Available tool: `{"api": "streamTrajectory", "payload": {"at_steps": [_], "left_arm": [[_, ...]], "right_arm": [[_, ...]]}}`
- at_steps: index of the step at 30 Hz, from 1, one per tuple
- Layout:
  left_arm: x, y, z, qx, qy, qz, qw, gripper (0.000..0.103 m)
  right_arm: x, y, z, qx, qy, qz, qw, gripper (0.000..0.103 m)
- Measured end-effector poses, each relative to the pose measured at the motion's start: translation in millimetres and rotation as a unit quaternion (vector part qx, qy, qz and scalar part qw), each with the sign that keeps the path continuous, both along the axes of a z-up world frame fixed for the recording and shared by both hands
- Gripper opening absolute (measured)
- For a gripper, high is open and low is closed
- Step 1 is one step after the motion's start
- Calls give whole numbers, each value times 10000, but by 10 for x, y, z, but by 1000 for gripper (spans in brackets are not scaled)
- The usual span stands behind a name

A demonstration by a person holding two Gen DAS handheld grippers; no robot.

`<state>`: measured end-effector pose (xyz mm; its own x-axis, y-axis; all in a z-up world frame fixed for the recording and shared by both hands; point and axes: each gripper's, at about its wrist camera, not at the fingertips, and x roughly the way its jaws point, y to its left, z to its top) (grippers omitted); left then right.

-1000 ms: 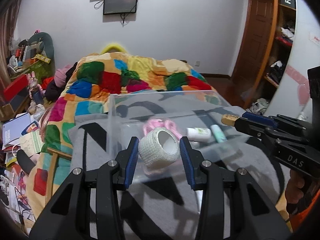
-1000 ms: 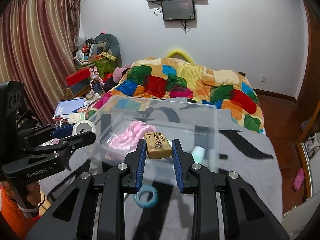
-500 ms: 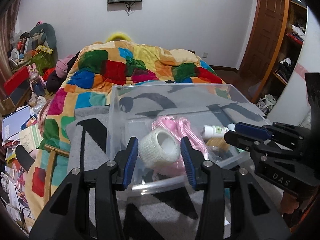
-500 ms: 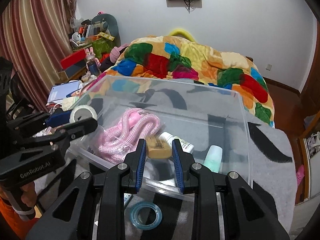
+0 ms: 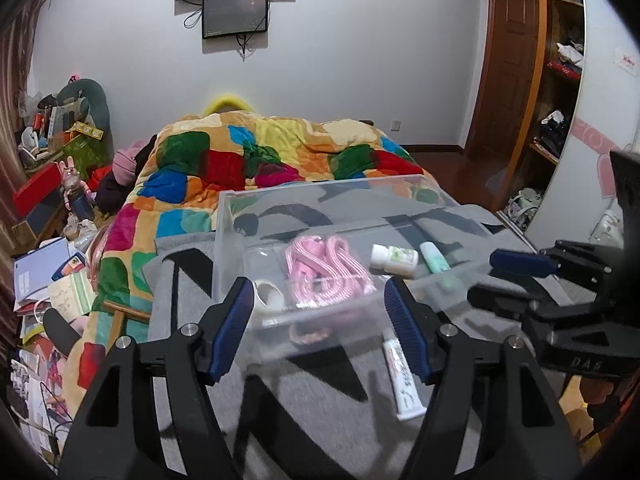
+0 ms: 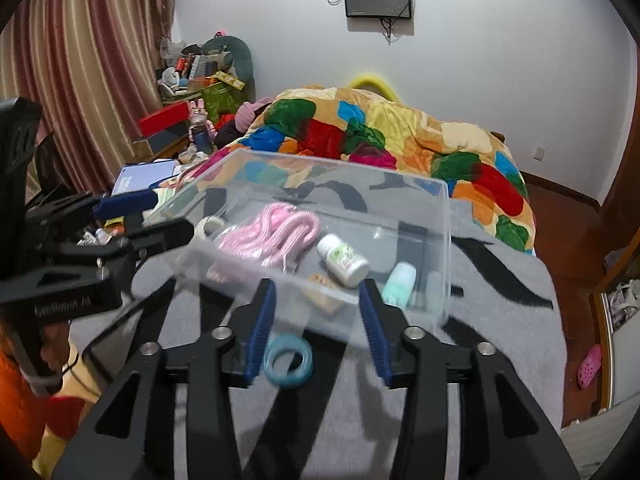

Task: Organize objects
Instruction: 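Carry the white tape roll with the left tool while the right tool carries the eraser into the box, then grasp the white ointment tube with the left tool while the right tool grasps the blue tape roll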

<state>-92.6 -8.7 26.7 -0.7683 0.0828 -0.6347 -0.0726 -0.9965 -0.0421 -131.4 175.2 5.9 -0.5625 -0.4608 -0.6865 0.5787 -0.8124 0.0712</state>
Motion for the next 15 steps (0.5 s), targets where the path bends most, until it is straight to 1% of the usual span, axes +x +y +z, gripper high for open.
{"api": "streamTrajectory", "payload": {"at_steps": [3,5,8,12,13,14,15], "left_arm": [[87,33,-63,68,-74,-51,9999,68],[131,61,-146,109,-199,-101,9997,68],[178,109,-280,85,-389,-150,9991,68],[181,172,-474,167,-727,-256,9969,67],[177,193,-500,181,-770,-275,9965,67],[168,219,-531,191,-813,-303,9960,66],[162,244,-556,199,-843,-333,9957,65]], "right_arm": [[120,0,-76,95,-55,126,9999,44],[179,-39,-180,198,-125,243,9994,44],[175,-130,-357,374,-293,339,9983,44],[112,-174,-547,412,-541,319,9972,44],[97,-169,-579,403,-589,292,9970,37],[78,-147,-605,339,-648,263,9970,34],[72,-125,-614,289,-693,261,9968,34]]}}
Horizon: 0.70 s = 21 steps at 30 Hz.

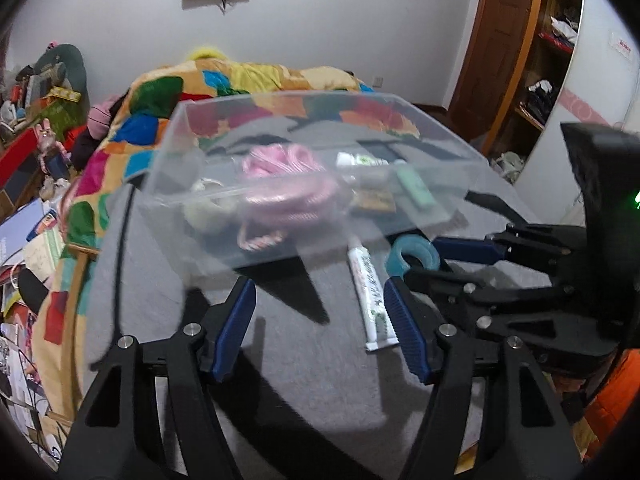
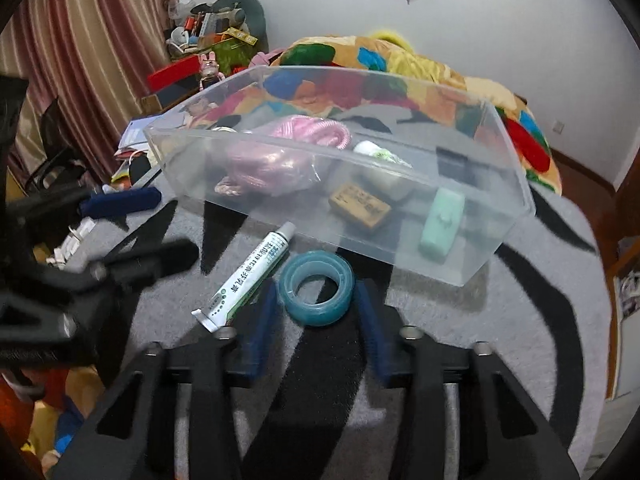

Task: Organize objects
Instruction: 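Grasp the white ointment tube with the left tool while the right tool grasps the blue tape roll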

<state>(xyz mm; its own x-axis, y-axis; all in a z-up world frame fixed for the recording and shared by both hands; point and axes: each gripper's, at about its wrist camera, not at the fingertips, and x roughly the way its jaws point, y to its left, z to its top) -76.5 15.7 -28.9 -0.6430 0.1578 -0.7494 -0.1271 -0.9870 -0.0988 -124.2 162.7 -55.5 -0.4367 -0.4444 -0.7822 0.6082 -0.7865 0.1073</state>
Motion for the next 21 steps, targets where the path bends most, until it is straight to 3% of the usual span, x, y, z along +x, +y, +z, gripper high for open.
{"api": "streamTrajectory", "payload": {"at_steps": [6,10,11,12,21], "left_arm": [[-142,194,-179,19,-236,-228,9995,53],[-225,268,-274,29,-273,-199,9994,34],[-222,267,-274,66,-268,-219,9994,23],[-216,261,-275,128,-283,-243,9992,18],[-33,186,-138,172,-115,-188,9996,16]], "right_arm": [[47,193,41,-26,145,-235,9996,34],[54,368,106,-134,149,-430,9989,34],[70,397,121,-173,145,-470,9986,34],[71,429,135,-207,145,-501,9984,34],[121,509,296,-450,287,-567,9970,34]]}}
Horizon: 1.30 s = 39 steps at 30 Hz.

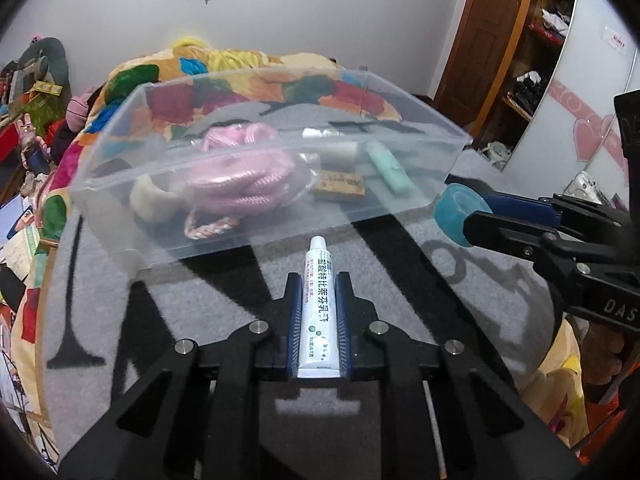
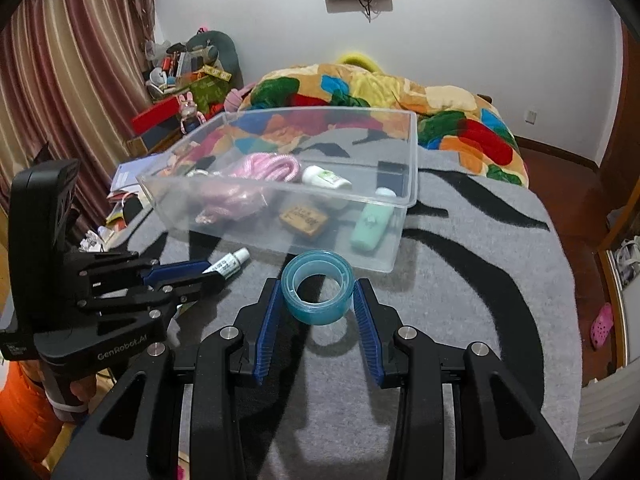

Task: Organize objects
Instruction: 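Carry the tube with the left tool while the right tool carries the blue tape into the box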

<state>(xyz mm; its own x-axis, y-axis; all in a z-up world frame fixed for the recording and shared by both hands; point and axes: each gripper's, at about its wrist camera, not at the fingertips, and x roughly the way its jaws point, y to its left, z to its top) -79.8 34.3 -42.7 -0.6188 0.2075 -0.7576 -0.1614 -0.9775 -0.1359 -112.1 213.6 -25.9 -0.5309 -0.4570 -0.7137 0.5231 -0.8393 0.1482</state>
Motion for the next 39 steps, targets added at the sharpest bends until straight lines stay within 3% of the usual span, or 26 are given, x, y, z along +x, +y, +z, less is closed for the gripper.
{"api": "streamTrajectory", "payload": {"at_steps": [14,19,30,39], "left_arm": [[101,-200,772,100,1025,162,9946,16],[-15,-288,878,66,1192,302,9924,16],[-593,-531,573,205,649,570,9961,16],[-696,-498,438,190,437,494,9976,16]], "right_arm": [[-23,-58,471,-394,581,-5,9975,34],[-203,-176,526,-441,612,-74,9971,34],[-635,-524,286,-214,250,-148,9994,34],[-777,-667,83,-49,30,-64,10000,35]]}}
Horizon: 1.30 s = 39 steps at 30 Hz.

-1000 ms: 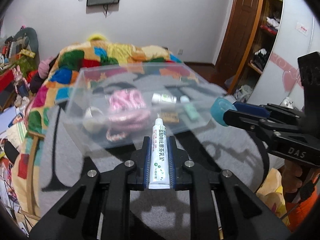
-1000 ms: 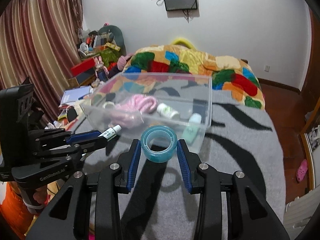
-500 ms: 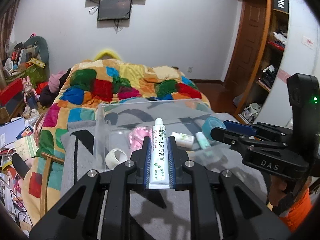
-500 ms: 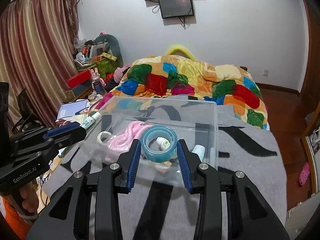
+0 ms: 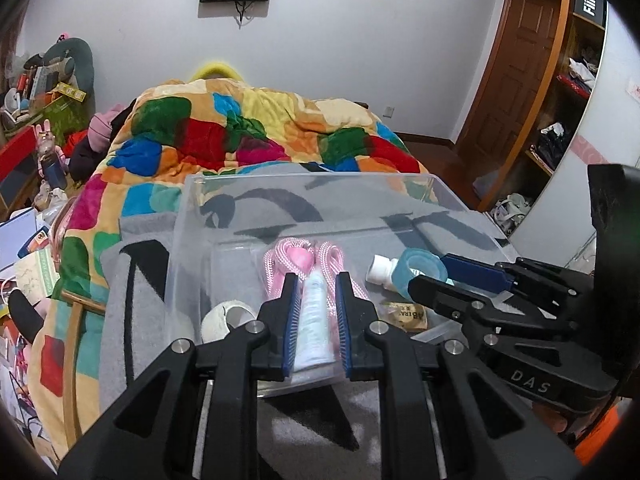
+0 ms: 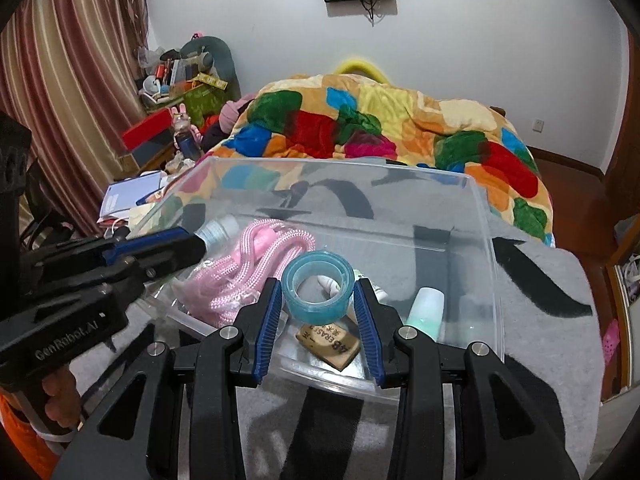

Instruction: Organize objects

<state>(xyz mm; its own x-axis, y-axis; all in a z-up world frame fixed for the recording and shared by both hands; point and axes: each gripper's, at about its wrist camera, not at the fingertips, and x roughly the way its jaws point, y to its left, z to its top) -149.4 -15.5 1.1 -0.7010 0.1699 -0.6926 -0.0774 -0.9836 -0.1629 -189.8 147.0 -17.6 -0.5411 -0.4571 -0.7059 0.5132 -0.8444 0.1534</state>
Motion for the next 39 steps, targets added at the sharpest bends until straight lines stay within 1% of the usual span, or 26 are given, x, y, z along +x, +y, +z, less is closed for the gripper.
{"api": "streamTrajectory", "payload": {"at_steps": [7,13,15,17,18,20,23,24,26,27,29,31,39], "left_arm": [[136,72,119,-117,202,-133,9996,16],[367,75,312,-187,514,-164,9984,17],[476,70,365,-163,631,-150,9978,23],[547,73,387,-150,700,-135,9973,33],[592,77,390,-167,741,-122,9970,36],[681,92,380,-224,800,-82,9965,48],[790,109,339,-242,835,-50,9962,60],[825,115,326,-236,838,-43,9962,62],[883,128,290,-213,838,-33,9962,71],[906,133,271,-206,830,-42,9963,73],[956,157,221,-231,813,-53,9964,79],[998,179,176,-264,816,-35,9963,82],[1011,170,56,-218,679,26,9974,83]], "right_arm": [[51,42,57,-73,-18,103,9999,35],[278,138,268,-197,285,136,9993,36],[380,188,347,-219,432,126,9987,39],[479,223,413,-235,581,109,9980,48],[542,249,445,-250,663,100,9974,50],[658,309,481,-289,802,70,9963,59],[796,379,482,-333,899,18,9954,67],[824,395,475,-341,910,-7,9953,68],[885,436,442,-369,919,-51,9951,73],[903,452,427,-378,915,-68,9951,73],[950,476,381,-397,887,-90,9952,75],[966,487,342,-397,860,-101,9955,75],[964,470,213,-246,763,-92,9967,75]]}}
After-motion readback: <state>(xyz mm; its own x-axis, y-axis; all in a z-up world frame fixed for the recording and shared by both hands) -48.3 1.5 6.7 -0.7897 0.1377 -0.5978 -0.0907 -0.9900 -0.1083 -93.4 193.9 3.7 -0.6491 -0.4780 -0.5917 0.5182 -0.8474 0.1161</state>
